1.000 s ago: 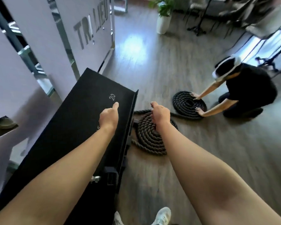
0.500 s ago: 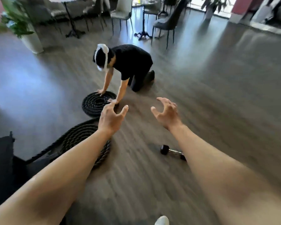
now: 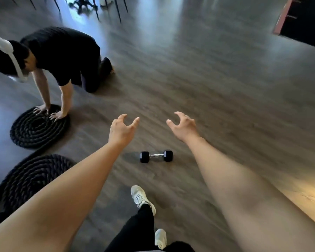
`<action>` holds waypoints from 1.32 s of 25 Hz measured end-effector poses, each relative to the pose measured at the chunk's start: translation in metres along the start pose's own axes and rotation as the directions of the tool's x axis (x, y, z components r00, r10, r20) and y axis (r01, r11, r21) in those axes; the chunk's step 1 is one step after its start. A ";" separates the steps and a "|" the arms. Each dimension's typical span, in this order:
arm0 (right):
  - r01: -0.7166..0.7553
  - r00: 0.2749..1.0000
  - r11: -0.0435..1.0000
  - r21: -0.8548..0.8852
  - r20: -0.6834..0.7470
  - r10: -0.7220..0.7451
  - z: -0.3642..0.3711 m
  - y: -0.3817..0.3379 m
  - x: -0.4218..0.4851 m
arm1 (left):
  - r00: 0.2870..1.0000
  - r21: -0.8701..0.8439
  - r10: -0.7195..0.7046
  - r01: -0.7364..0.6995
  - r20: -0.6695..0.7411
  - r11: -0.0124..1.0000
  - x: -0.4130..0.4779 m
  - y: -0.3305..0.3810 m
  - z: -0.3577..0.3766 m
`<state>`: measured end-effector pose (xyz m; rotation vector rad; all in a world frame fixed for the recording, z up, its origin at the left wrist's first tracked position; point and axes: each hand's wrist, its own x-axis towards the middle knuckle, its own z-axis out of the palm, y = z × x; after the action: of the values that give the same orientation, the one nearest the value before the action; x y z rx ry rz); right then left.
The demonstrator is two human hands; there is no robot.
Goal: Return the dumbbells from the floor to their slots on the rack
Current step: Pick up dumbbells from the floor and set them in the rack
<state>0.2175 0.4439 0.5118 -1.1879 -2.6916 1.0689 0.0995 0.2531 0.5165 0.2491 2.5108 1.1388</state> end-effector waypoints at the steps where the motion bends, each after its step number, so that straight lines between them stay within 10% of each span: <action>1: -0.032 0.999 0.999 0.007 -0.001 0.032 -0.001 0.004 0.016 | 0.999 -0.053 -0.051 0.052 0.020 0.997 0.020 0.004 0.011; 10: -0.265 0.964 0.958 0.106 0.063 0.260 0.082 0.090 0.185 | 0.935 -0.050 -0.336 0.343 0.116 0.938 0.173 -0.053 0.139; 22: -0.705 0.710 0.672 0.227 0.218 0.670 0.488 0.416 0.359 | 0.702 -0.152 -0.711 0.709 0.055 0.688 0.339 -0.440 0.472; 28: -0.830 0.517 0.360 0.427 0.347 0.782 0.527 0.451 0.382 | 0.440 -0.371 -0.840 0.873 0.318 0.316 0.363 -0.484 0.498; 33: -0.801 0.546 0.400 0.445 0.268 0.794 0.507 0.431 0.369 | 0.502 -0.441 -0.846 0.810 0.179 0.387 0.339 -0.458 0.474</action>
<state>0.0976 0.5968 -0.2242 -2.3665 -1.4605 1.7098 -0.0238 0.3821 -0.2028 -1.1175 1.8036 1.2047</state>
